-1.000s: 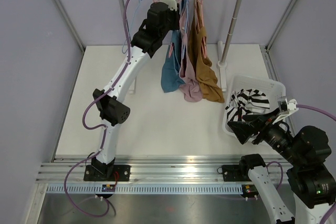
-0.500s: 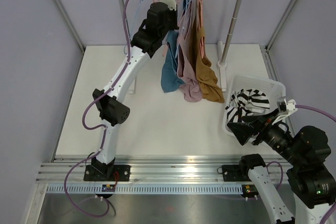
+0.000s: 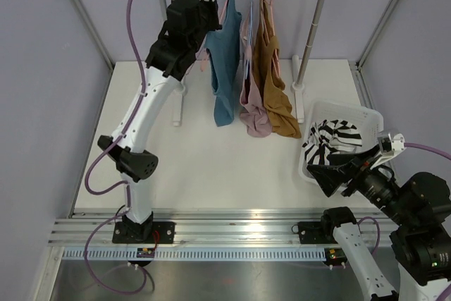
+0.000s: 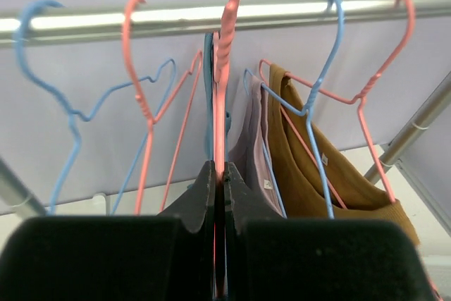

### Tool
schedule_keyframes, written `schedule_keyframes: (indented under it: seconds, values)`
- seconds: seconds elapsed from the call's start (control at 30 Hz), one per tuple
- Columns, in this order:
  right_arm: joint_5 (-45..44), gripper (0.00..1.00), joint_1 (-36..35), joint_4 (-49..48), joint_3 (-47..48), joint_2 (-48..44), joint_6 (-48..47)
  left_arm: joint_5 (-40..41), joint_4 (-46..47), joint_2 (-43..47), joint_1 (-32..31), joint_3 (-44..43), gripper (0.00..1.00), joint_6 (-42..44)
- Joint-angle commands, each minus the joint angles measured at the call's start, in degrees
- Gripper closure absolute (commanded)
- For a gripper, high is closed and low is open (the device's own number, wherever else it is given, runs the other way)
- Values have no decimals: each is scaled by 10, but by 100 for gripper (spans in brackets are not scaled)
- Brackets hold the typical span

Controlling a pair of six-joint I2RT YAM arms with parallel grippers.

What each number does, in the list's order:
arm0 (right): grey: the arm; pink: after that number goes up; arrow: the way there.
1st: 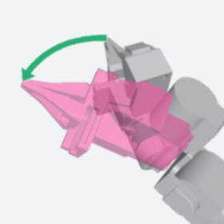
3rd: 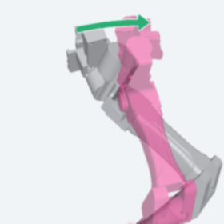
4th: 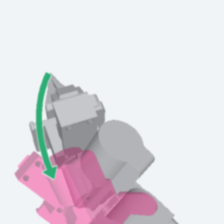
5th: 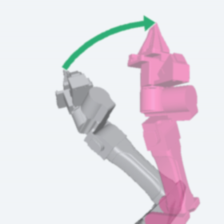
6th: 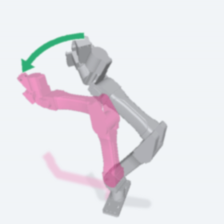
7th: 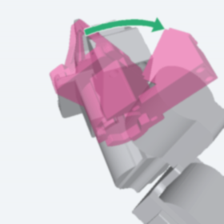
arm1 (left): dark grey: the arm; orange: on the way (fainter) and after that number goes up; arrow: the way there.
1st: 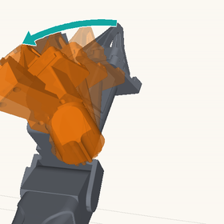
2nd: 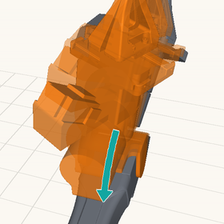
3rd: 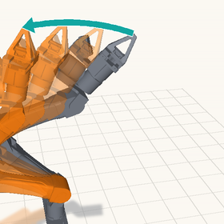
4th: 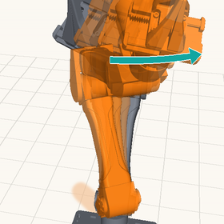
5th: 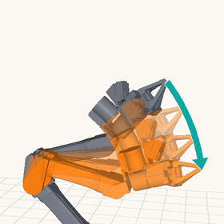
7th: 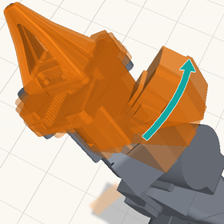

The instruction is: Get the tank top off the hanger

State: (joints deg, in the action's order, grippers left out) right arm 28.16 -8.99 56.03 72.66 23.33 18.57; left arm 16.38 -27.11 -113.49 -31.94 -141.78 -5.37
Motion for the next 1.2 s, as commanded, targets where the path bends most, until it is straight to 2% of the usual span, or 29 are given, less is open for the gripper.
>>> schedule_keyframes:
  seconds: [0.0,0.23,0.33,0.43,0.5,0.53,0.57,0.6,0.63,0.73,0.77,0.87,0.97,1.1,1.17]
  values:
    - [9,13,-1,-14,28,20,-14,9,15,78,1,12,100,13]
    - [-3,6,-1,-42,48,41,-8,-15,-132,177,0,54,100,-46]
    - [21,1,-1,-85,32,52,12,-56,-155,265,-3,135,100,-74]
    - [93,0,-1,-185,-23,56,58,-87,-169,363,-9,230,100,-90]
    - [157,0,-1,-294,-62,58,121,-118,-166,418,-15,294,100,-105]
    - [174,0,-1,-335,-102,58,148,-129,-157,479,-15,375,100,-113]
    - [188,1,-1,-414,-123,67,204,-153,-146,516,-20,415,100,-128]
    - [211,1,-1,-454,-142,73,232,-160,-114,548,-21,455,100,-136]
    - [224,0,-1,-488,-174,81,254,-180,-103,611,-22,536,100,-144]
    - [234,0,-2,-593,-229,111,315,-207,-90,692,-23,636,100,-176]
    - [227,0,-4,-607,-238,117,311,-233,-87,736,-23,700,100,-189]
    - [190,3,-14,-578,-250,143,265,-293,-50,830,-23,804,100,-219]
    - [126,6,-67,-542,-253,175,210,-338,-30,874,-23,846,100,-255]
    - [-57,10,-250,-526,-243,231,140,-365,-12,922,-23,896,100,-299]
    - [-142,12,-299,-526,-237,276,120,-359,-12,932,-23,905,100,-315]
